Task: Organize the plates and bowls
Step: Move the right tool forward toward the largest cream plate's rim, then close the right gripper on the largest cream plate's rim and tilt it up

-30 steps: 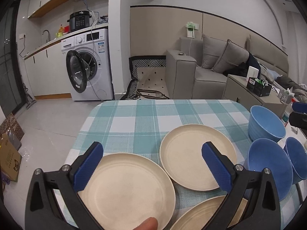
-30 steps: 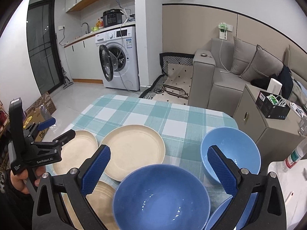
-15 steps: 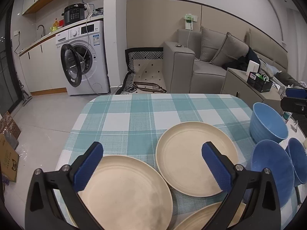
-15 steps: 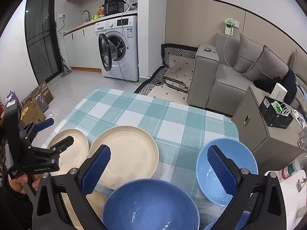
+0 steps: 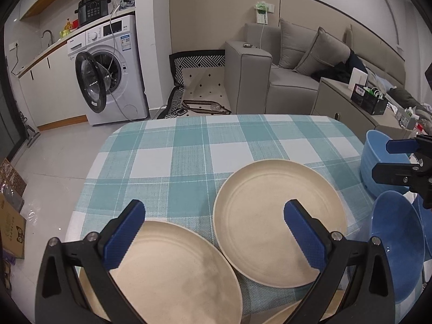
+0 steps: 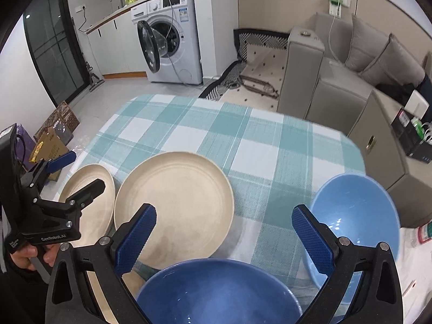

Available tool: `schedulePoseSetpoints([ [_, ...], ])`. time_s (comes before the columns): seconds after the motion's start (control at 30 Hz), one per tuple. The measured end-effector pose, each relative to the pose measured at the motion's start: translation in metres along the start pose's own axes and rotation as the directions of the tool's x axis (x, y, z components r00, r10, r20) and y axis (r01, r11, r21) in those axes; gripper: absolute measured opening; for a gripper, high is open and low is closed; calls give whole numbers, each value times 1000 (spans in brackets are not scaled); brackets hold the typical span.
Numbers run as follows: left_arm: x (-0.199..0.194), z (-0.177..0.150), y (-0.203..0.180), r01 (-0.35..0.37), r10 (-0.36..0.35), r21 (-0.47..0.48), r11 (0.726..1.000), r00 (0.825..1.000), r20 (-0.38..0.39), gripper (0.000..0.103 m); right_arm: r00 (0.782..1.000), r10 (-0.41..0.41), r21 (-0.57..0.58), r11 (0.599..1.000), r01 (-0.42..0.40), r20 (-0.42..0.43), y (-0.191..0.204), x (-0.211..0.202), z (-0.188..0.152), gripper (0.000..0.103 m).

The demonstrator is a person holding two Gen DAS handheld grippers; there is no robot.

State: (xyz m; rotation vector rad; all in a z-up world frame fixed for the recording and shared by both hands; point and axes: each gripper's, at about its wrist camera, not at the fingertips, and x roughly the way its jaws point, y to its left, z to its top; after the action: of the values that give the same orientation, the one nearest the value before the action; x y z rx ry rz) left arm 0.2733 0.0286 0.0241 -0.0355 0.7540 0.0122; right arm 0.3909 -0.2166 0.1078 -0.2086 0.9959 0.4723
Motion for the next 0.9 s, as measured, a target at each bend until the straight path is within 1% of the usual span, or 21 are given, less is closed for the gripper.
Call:
schedulePoseSetpoints([
  [0.07, 5, -1, -2, 5, -4, 5, 1000, 1000, -12, 103, 1000, 3, -6, 1000, -3, -10, 1, 8, 1, 102],
  [0.13, 11, -2, -4, 6, -5, 15, 1000, 999, -34, 103, 1000, 16, -6, 1000, -16, -23, 1, 14, 2, 99],
  [0.27, 22, -3, -8, 2, 1, 41, 999, 998, -64, 101, 998, 31, -16, 999, -32, -59, 2, 25, 4, 89],
  [0.3, 24, -3, -9, 5, -1, 45, 999, 998, -70, 100, 996, 39, -18, 999, -40, -82, 2, 30, 4, 84],
  [0.33, 26, -4, -10, 10, -6, 48, 999, 997, -77, 95, 995, 40, -20, 999, -42, -97, 2, 34, 4, 80],
  [0.47, 36, -5, -15, 16, -7, 76, 997, 993, -115, 87, 990, 46, -30, 998, -50, -136, 3, 46, 4, 76],
  [0.5, 38, -6, -15, 14, -3, 82, 997, 992, -124, 85, 988, 53, -29, 998, -57, -142, 4, 49, 5, 74],
  [0.57, 44, -7, -15, 21, -9, 79, 997, 989, -149, 81, 986, 58, -32, 997, -64, -154, 4, 54, 6, 73],
  [0.7, 53, -9, -12, 46, -34, 55, 997, 980, -195, 79, 978, 53, -42, 997, -63, -200, 7, 68, 7, 67],
  [0.77, 58, -10, -13, 38, -25, 61, 997, 978, -208, 71, 976, 45, -49, 997, -57, -212, 7, 74, 7, 65],
  [0.83, 62, -11, -13, 45, -31, 57, 997, 974, -225, 66, 972, 42, -54, 997, -56, -230, 9, 81, 7, 63],
  [0.9, 67, -12, -14, 49, -34, 57, 997, 969, -244, 66, 968, 37, -54, 997, -52, -247, 8, 87, 7, 63],
])
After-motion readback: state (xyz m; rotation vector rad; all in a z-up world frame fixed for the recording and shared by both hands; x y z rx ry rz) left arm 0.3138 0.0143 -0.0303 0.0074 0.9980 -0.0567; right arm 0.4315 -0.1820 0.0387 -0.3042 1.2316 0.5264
